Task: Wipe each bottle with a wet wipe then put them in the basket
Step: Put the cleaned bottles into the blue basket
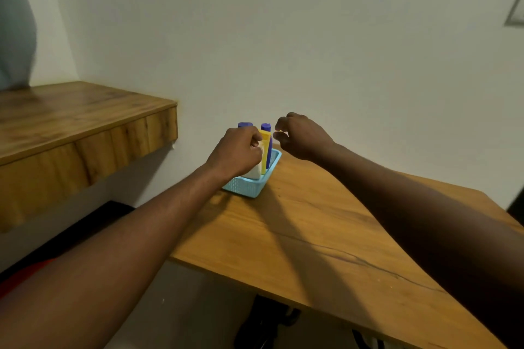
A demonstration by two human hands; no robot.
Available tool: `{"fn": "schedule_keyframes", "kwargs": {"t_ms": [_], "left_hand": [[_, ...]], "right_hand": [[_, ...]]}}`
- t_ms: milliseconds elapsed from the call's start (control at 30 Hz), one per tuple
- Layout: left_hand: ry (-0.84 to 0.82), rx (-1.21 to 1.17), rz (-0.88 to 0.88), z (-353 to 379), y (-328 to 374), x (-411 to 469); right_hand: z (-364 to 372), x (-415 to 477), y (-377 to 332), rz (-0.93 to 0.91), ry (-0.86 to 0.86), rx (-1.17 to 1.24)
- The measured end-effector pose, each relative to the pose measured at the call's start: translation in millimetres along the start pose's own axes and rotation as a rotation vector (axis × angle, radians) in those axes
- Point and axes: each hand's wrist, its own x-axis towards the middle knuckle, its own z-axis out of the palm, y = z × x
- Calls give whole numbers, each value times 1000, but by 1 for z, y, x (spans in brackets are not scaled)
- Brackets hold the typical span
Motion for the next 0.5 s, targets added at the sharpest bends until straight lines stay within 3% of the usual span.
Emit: {"fn": "schedule_keyframes", "kwargs": {"t_ms": [267, 500], "left_hand": [[-5, 31, -49, -23, 20, -14], [-113, 48, -148, -9, -1, -10]], "right_hand": [[-42, -45, 5, 55, 16, 42], [-9, -35, -7, 76, -78, 121]]}}
